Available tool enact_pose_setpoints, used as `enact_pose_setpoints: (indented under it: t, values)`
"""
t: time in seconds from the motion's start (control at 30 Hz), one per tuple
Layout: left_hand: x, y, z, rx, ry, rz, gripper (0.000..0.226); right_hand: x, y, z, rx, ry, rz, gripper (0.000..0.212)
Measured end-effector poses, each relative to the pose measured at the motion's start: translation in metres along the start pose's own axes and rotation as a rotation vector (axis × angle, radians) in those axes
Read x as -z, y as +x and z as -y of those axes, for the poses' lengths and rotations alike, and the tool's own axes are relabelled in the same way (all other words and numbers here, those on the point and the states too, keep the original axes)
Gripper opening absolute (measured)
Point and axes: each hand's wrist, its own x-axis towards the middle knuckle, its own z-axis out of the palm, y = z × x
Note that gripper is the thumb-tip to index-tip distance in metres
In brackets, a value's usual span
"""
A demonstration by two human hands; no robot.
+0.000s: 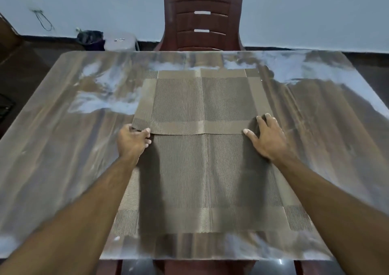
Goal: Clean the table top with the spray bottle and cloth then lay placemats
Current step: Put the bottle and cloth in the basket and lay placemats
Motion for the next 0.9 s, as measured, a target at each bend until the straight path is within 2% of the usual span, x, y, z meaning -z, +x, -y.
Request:
enact_pose_setpoints:
  t: [0.2, 0.3, 0.37, 0.4, 0.5, 0.67, 0.8, 0.9]
  values:
    - [-0.009, 0.020, 0.001, -0.163, 0.187, -0.165, 0.050, -0.003, 0.010, 0.017, 0.050, 0.014, -0.181, 0.046]
    - [-0.007, 0.005, 0.013, -0.440, 0.328, -0.241, 0.031, -0.014, 0.002, 0.014, 0.068, 0.048, -0.243, 0.044]
    - [-0.011, -0.010, 0.017, -0.607, 0.442, -0.219, 0.014, -0.018, 0.002, 0.010, 0.089, 0.059, -0.254, 0.049]
    - [-0.014, -0.017, 0.017, -0.641, 0.511, -0.185, 0.014, -0.018, 0.003, 0.009, 0.102, 0.048, -0.249, 0.054]
    - [-0.022, -0.019, 0.016, -0.631, 0.776, -0.098, 0.028, -0.019, 0.006, 0.009, 0.143, 0.049, -0.242, 0.060]
    - [-0.023, 0.001, 0.011, -0.617, 0.987, 0.043, 0.056, -0.019, 0.020, 0.008, 0.174, 0.010, -0.188, 0.068]
    - [-0.034, 0.026, 0.001, -0.536, 1.048, 0.144, 0.068, -0.010, 0.043, 0.016, 0.156, 0.008, -0.166, 0.075]
    - [-0.038, 0.034, 0.003, -0.530, 1.038, 0.117, 0.072, -0.015, 0.045, 0.019, 0.139, -0.009, -0.176, 0.074]
